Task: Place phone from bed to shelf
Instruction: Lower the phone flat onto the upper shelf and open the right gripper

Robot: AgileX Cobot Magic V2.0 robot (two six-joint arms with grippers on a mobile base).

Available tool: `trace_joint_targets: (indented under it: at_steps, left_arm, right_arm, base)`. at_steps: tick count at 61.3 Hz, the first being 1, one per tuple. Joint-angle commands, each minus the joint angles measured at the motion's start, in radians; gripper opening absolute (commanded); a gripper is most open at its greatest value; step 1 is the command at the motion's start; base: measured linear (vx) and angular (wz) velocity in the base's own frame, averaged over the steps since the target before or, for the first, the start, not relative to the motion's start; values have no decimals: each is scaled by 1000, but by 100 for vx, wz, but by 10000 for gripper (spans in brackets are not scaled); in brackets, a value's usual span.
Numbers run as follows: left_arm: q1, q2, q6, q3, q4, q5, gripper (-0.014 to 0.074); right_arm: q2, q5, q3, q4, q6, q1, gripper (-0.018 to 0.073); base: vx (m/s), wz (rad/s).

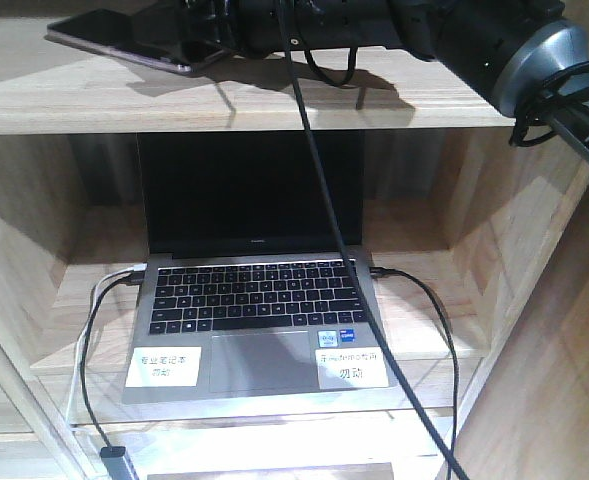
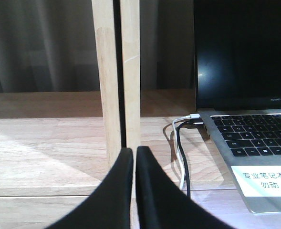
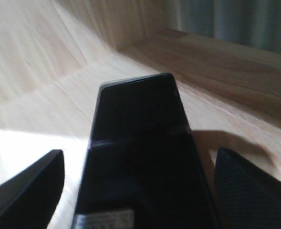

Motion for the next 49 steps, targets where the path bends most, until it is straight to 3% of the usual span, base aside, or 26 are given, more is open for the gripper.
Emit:
trace_joint_targets:
  at_steps: [1, 30, 49]
  left_arm:
    - [1, -6, -4, 2, -6, -73, 1]
    - [1, -6, -4, 2, -6, -73, 1]
    - [1, -6, -4, 2, -6, -73, 1]
  right_arm:
    - [-73, -50, -30, -22, -2, -7, 593]
    - [-171, -5, -30, -286, 105, -7, 580]
    - [-225, 64, -30, -338, 170, -9, 477]
  base:
    - [0, 0]
    - [0, 0]
    - [0, 0]
